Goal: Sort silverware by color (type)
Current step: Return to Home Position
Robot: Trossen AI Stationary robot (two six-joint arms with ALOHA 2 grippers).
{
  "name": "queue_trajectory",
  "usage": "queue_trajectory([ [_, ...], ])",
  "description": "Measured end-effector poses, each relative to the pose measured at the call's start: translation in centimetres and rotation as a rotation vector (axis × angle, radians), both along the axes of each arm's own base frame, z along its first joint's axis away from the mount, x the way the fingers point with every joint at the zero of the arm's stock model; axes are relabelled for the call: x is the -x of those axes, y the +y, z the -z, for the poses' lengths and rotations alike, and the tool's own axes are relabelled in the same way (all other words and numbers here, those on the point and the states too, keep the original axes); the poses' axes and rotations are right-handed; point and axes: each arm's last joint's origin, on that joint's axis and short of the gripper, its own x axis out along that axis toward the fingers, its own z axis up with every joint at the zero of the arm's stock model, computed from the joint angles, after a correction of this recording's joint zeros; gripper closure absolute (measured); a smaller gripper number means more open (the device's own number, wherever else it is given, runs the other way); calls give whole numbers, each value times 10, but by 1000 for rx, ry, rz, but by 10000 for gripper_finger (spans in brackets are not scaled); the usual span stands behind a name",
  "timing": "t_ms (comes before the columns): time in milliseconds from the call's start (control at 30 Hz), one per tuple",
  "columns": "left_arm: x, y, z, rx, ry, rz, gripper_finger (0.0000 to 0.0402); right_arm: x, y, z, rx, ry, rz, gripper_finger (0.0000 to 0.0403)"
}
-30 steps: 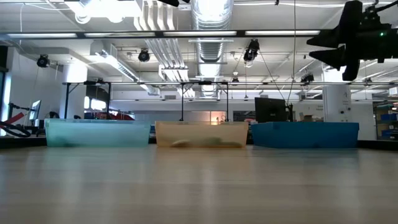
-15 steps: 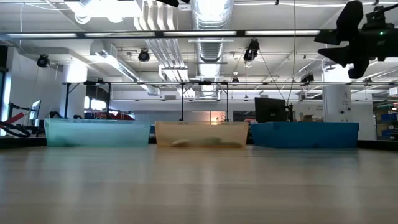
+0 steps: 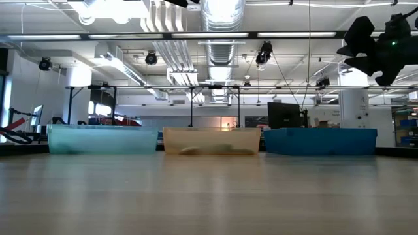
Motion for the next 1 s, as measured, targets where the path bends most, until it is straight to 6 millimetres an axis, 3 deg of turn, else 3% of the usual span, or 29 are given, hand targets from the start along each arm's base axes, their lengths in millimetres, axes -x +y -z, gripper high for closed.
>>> queue_trajectory([
  [267, -11, -1, 1, 83, -47, 62, 261, -1, -5, 3, -18, 34, 48, 220],
  [567, -69, -1, 42, 107, -10, 255, 261, -1, -5, 3, -22, 42, 47, 220],
  [733, -89, 20, 51, 117, 35, 257, 261, -1, -5, 3, -22, 42, 47, 220],
  [1000, -98, 67, 65, 141, 137, 298, 261, -1, -5, 3, -22, 42, 47, 220],
])
